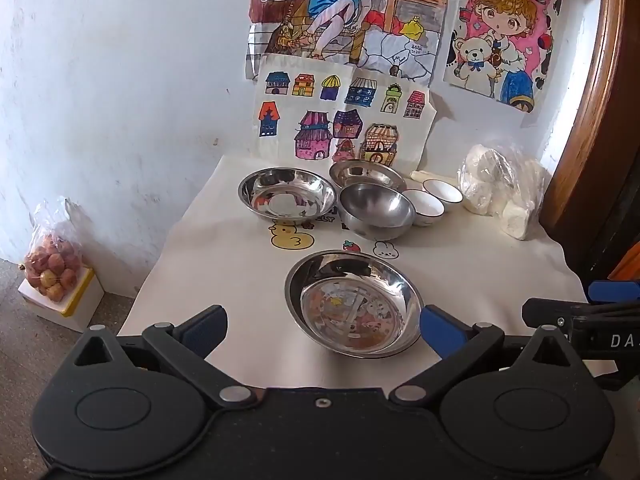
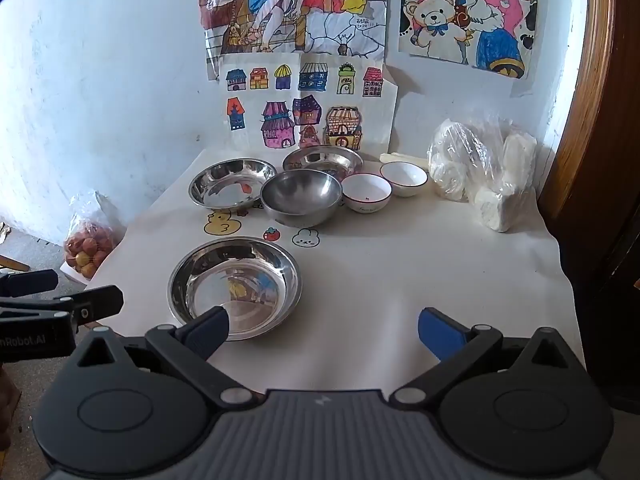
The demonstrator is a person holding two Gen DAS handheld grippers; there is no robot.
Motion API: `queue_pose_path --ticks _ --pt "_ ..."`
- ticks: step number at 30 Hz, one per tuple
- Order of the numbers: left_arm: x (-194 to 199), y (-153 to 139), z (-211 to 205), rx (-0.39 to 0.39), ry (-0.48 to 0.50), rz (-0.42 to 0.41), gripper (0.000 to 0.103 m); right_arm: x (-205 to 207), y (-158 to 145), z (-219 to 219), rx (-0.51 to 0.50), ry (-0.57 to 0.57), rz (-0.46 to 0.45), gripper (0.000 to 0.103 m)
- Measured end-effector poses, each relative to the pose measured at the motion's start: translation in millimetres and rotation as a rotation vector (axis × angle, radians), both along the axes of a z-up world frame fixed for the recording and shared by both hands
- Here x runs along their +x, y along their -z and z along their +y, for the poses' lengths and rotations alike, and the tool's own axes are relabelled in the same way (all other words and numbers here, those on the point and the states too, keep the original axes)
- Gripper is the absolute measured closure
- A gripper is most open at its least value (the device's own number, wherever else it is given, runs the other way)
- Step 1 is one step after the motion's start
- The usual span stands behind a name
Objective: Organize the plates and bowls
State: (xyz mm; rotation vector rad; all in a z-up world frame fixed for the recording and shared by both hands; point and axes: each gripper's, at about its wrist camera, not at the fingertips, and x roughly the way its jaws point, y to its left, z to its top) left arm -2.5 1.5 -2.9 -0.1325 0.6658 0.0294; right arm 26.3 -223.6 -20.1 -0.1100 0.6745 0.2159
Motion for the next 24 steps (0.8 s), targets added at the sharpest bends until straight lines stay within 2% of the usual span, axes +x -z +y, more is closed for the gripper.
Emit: queue_pose_path --ticks 24 --pt "-0.6 6.2 -9.5 0.0 0.001 0.008 0.001 2.4 -2.1 -1.0 -0.002 0.002 -0.004 0.0"
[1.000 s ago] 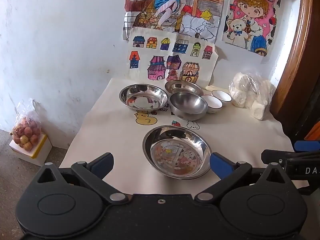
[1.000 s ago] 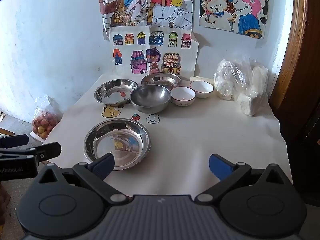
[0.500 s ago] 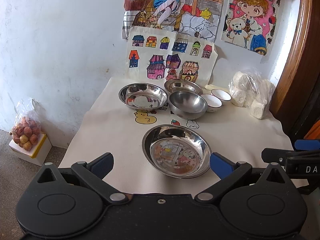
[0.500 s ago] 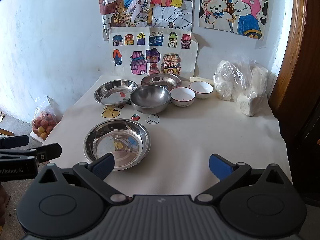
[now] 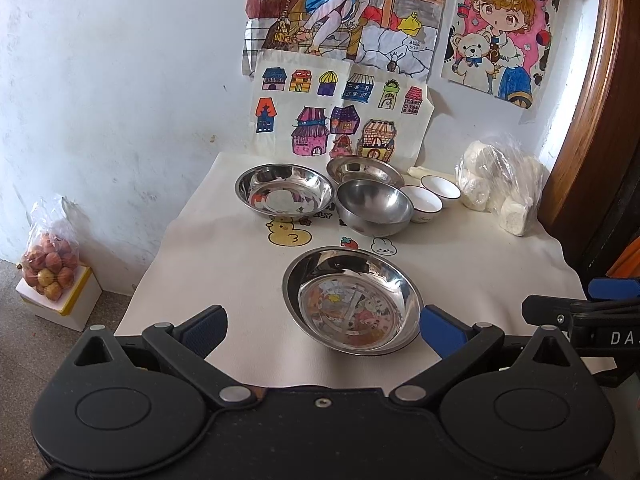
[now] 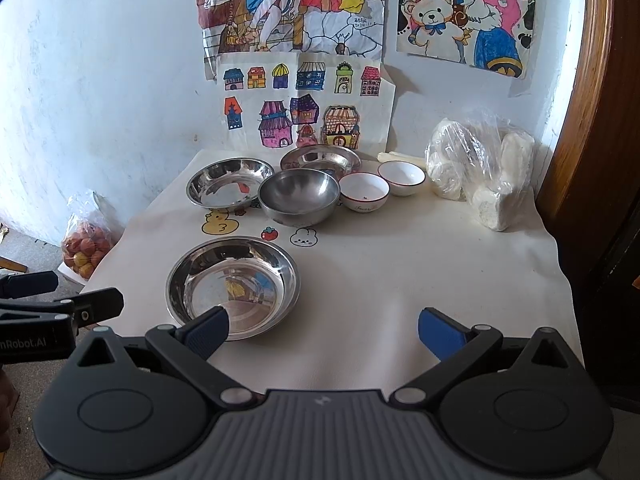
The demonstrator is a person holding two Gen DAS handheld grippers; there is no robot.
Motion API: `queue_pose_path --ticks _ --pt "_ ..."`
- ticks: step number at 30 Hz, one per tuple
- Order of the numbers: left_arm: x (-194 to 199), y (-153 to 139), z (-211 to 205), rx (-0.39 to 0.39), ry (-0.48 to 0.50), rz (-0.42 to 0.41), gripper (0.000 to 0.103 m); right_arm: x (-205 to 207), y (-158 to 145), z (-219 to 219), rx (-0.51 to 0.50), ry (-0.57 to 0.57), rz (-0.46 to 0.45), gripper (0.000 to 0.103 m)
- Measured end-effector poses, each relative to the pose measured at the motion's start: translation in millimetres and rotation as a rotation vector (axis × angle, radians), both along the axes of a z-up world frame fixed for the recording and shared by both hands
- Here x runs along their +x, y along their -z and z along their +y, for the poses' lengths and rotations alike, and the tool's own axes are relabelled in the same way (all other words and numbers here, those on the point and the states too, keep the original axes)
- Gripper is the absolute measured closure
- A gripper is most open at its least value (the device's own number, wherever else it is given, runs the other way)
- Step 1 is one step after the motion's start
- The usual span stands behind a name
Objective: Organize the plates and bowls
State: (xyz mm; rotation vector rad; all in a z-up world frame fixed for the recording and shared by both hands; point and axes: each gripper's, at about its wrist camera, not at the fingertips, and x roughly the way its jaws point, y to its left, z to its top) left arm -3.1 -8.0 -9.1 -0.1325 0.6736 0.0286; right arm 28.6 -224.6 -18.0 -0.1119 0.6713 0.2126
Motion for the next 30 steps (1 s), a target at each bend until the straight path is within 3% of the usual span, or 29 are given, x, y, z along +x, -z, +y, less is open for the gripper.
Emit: queue_pose_path --ticks 30 --pt "1.5 1.1 -1.1 -0.005 0.0 0.008 0.001 2.5 3.5 -2.0 -0.003 0.003 0.006 0.0"
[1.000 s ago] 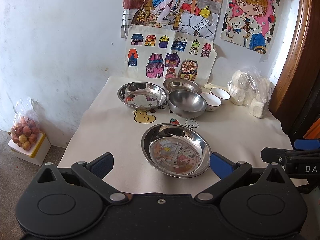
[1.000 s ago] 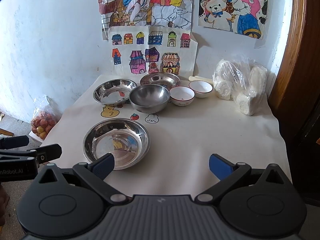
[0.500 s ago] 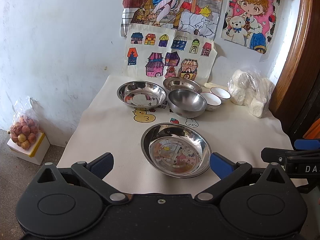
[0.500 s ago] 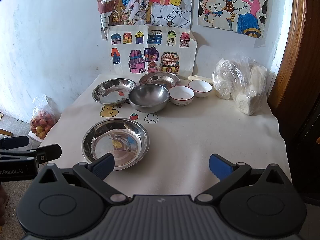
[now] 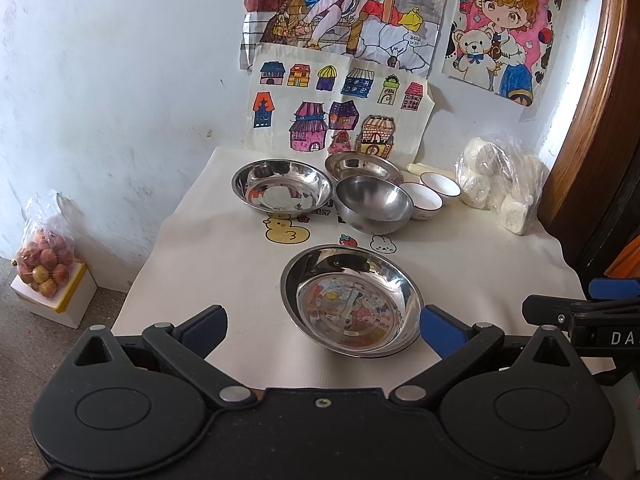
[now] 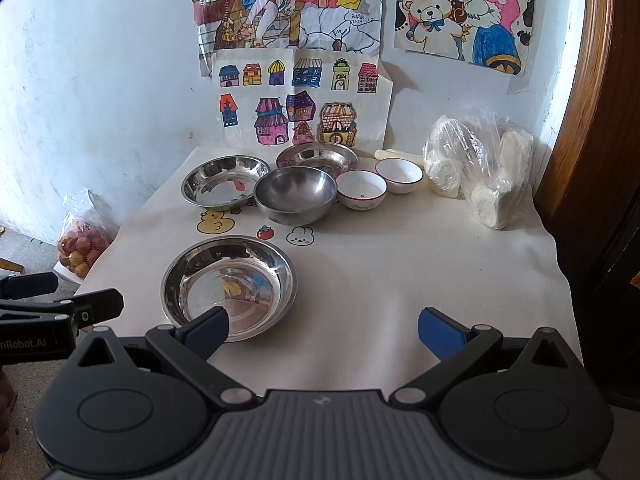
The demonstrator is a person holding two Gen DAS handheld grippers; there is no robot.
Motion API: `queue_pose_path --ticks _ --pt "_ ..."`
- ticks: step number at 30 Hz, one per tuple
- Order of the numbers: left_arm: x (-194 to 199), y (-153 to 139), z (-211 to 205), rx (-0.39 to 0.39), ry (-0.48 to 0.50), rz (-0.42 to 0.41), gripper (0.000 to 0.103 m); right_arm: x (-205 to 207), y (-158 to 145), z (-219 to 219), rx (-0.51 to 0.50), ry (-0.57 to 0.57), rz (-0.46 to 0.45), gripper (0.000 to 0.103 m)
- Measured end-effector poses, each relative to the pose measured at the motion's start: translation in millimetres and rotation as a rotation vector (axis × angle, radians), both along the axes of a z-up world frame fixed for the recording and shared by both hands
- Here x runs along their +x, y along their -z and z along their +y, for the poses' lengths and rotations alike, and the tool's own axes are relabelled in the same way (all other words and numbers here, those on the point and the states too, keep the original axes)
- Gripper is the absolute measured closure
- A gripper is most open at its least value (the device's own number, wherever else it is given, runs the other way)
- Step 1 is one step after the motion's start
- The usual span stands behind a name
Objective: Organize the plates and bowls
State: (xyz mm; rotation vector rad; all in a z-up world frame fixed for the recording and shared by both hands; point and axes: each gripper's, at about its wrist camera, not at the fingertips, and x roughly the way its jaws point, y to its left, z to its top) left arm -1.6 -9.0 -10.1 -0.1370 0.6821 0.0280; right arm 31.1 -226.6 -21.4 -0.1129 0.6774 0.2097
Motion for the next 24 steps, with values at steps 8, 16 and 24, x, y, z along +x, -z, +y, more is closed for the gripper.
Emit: queue_pose_path --ticks 8,16,24 --pt "0.1 0.2 0.0 -0.001 0.0 0.002 0.001 1.7 0.1 -0.5 -0.002 0.001 0.003 0.0" --pt "-0.3 1.9 -1.0 -0.003 0.0 0.004 0.001 4.5 1.1 0.6 -0.006 0.002 0.005 0.0" --pt "-2.3 9.5 -4.6 -0.009 -0.002 0.015 0.001 6.6 2.8 0.6 -0.007 0.001 0.012 0.0"
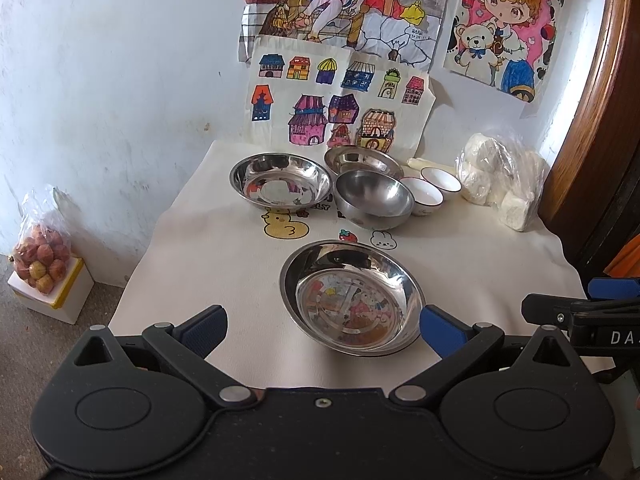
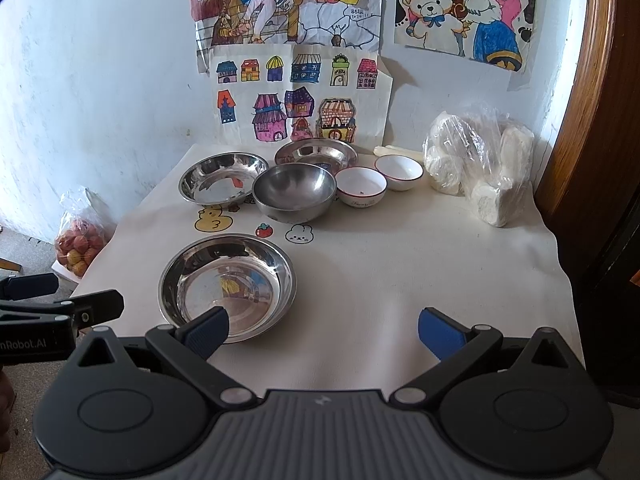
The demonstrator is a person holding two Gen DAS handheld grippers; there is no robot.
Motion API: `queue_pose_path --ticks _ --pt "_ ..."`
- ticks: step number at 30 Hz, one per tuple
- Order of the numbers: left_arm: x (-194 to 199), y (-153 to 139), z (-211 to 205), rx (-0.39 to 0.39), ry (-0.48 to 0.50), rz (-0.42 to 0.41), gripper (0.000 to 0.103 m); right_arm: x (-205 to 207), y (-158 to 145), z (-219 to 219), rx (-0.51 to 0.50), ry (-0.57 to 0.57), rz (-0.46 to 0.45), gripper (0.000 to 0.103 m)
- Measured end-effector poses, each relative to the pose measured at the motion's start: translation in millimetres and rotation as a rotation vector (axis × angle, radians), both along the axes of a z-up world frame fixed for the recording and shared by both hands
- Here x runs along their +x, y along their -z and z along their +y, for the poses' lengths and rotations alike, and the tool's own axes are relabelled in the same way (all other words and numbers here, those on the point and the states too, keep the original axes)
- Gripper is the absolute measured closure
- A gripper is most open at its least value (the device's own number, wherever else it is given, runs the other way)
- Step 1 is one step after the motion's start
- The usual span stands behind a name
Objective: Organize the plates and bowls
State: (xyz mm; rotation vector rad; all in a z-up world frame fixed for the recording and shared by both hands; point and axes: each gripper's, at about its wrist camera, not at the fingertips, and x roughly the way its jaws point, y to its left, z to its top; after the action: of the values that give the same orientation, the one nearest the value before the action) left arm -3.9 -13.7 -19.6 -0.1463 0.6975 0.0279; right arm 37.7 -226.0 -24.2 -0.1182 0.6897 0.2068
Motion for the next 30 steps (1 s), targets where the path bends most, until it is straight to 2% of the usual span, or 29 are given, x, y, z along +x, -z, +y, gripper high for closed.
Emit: queue_pose_path --ticks 11,17,24,30 --pt "5.2 -0.2 -1.0 -0.013 -0.028 0.032 0.001 7.7 3.7 -1.6 -0.003 0.002 0.022 0.0" --pt "21.8 -1.4 5.6 -0.04 -0.057 0.053 0.001 18.1 8.2 -5.2 0.0 -0.006 0.044 0.0" --pt "53.2 2.5 12.6 -0.054 -0.137 0.098 0.001 48.9 16.4 -13.1 0.014 -0.036 0.093 0.0" --pt "88.5 8.4 10.0 -0.038 -0.185 0.14 0.001 87.8 25.7 -16.3 0.003 -0.126 0.11 0.0"
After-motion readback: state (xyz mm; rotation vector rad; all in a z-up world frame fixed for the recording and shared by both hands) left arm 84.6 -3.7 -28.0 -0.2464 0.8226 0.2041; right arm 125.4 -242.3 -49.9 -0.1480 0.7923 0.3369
